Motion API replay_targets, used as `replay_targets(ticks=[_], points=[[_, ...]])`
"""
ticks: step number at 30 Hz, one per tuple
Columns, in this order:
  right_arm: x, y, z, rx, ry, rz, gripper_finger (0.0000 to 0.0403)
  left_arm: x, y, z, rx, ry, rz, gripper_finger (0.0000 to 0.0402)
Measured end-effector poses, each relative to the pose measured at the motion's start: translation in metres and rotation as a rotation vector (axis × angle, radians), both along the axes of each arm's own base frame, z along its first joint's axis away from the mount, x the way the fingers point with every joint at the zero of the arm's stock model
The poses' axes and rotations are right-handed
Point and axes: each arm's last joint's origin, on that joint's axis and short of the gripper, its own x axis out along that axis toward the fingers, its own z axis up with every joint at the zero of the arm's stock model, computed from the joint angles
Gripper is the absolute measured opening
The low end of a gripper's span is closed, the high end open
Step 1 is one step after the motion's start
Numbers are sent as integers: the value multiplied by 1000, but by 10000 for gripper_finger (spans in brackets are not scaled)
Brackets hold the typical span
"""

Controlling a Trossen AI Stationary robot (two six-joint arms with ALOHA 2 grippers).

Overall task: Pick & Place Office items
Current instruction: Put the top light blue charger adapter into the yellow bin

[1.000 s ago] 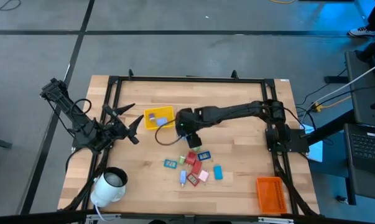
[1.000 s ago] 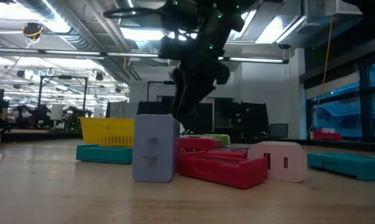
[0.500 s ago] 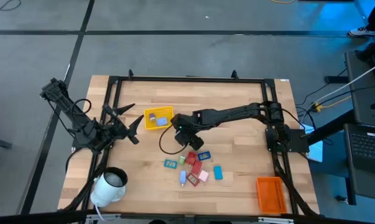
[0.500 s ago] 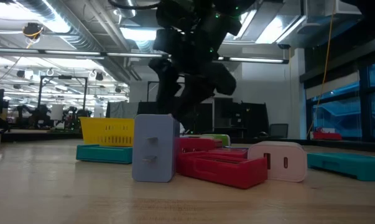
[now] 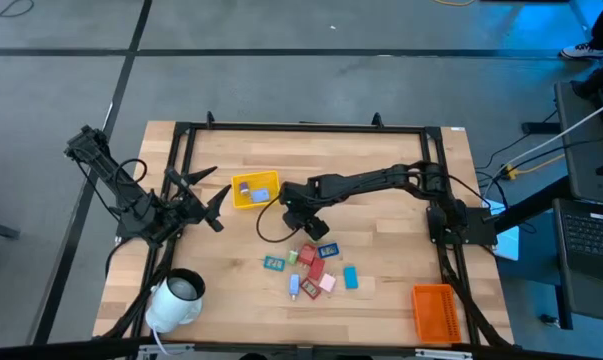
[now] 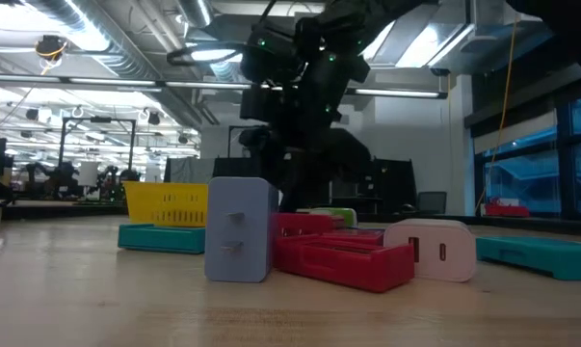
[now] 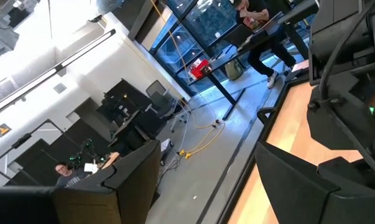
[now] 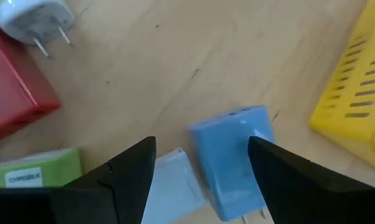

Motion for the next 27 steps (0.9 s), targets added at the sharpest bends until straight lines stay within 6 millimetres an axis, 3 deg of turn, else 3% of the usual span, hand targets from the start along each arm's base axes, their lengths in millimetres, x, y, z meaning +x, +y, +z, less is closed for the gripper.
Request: replay_targets(ticks=[27], points=[[5, -1, 3, -78, -59, -67, 261, 0, 0, 0, -4, -4, 0, 261]])
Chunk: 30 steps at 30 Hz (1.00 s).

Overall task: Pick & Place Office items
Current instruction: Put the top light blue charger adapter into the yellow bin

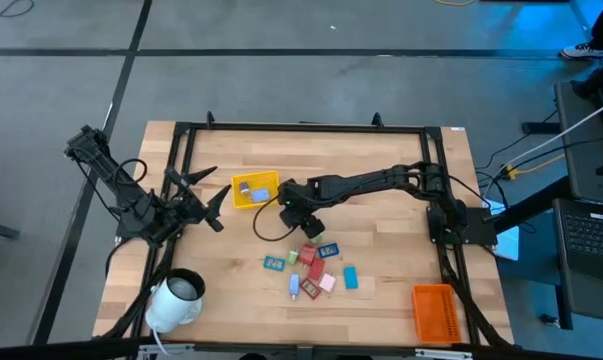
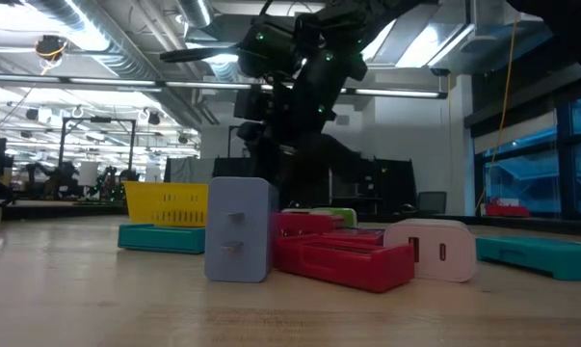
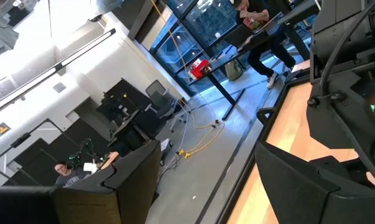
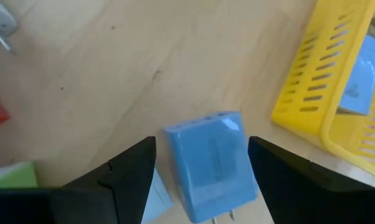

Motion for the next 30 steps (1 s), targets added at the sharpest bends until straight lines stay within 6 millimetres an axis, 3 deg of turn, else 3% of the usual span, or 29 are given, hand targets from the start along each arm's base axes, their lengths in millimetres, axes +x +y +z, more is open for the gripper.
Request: replay_targets(ticks=[10, 19, 30], points=[[1, -4, 0, 81, -9, -25, 261, 0, 0, 0, -1, -1, 0, 261], [4, -7, -6, 52, -23, 98, 261, 0, 0, 0, -1, -1, 0, 261], [8, -17, -17, -39, -28, 30, 261, 0, 0, 0, -1, -1, 0, 261]])
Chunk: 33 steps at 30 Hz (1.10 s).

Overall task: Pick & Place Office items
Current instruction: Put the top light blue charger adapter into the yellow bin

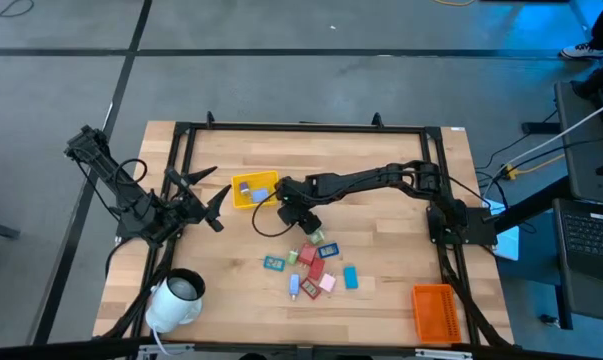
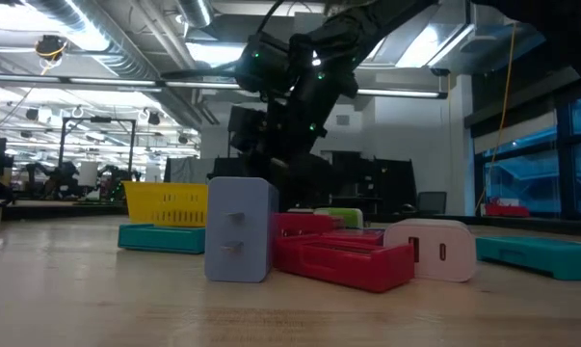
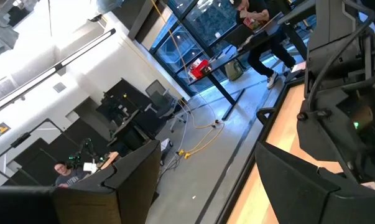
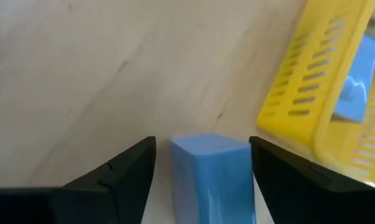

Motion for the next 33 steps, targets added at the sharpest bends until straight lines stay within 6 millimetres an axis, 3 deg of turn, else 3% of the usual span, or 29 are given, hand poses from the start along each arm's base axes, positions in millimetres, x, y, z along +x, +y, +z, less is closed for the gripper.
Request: replay_targets(ticks=[14, 18, 26, 33], points=[[0, -5, -3, 20, 8, -51, 257, 0, 0, 0, 1, 1, 0, 261], [-1, -5, -3, 41, 13, -90, 227, 0, 0, 0, 1, 1, 0, 261], [-2, -5, -3, 94, 23, -185, 117, 0, 0, 0, 1, 1, 0, 261], [-2, 13, -3, 184, 37, -225, 117, 0, 0, 0, 1, 1, 0, 261]])
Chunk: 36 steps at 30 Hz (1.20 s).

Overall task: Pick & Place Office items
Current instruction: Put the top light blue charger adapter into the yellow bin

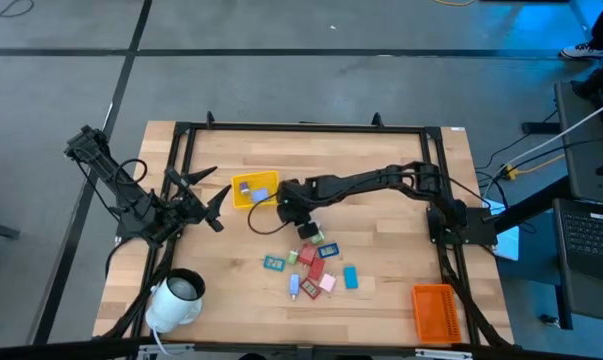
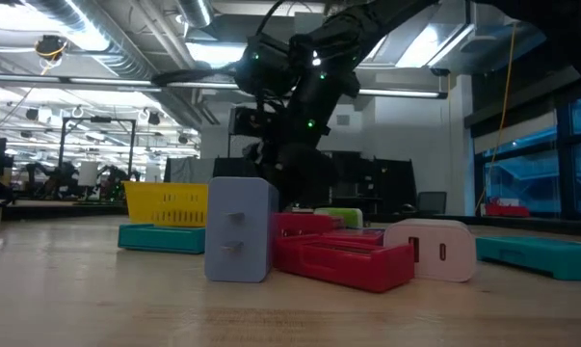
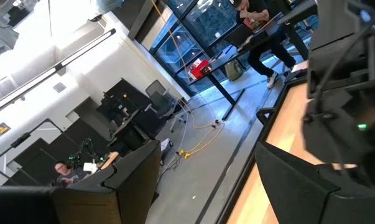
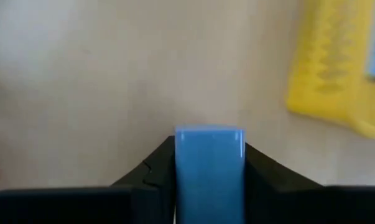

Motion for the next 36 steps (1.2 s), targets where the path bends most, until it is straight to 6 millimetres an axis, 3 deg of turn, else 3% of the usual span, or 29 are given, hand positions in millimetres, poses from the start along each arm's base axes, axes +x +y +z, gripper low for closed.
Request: replay_targets(ticks=[6, 11, 14, 18, 22, 26, 30, 36], points=[[4, 31, 9, -48, -46, 14, 140, 0, 0, 0, 0, 0, 0, 261], [26, 42, 59, -80, -225, 31, 118, 0, 0, 0, -2, -2, 0, 261], [39, 33, 91, -97, -349, 31, 118, 0, 0, 0, -5, -6, 0, 261], [48, -1, 116, -110, -468, -37, 127, 0, 0, 0, -5, -6, 0, 261], [46, -36, 113, -69, -456, -108, 138, 0, 0, 0, -5, -6, 0, 261], [43, -60, 99, 10, -428, -129, 125, 0, 0, 0, -5, -6, 0, 261], [48, -69, 87, 62, -438, -124, 121, 0, 0, 0, -5, -6, 0, 261], [53, -75, 71, 102, -439, -149, 149, 0, 0, 0, -6, -6, 0, 261]])
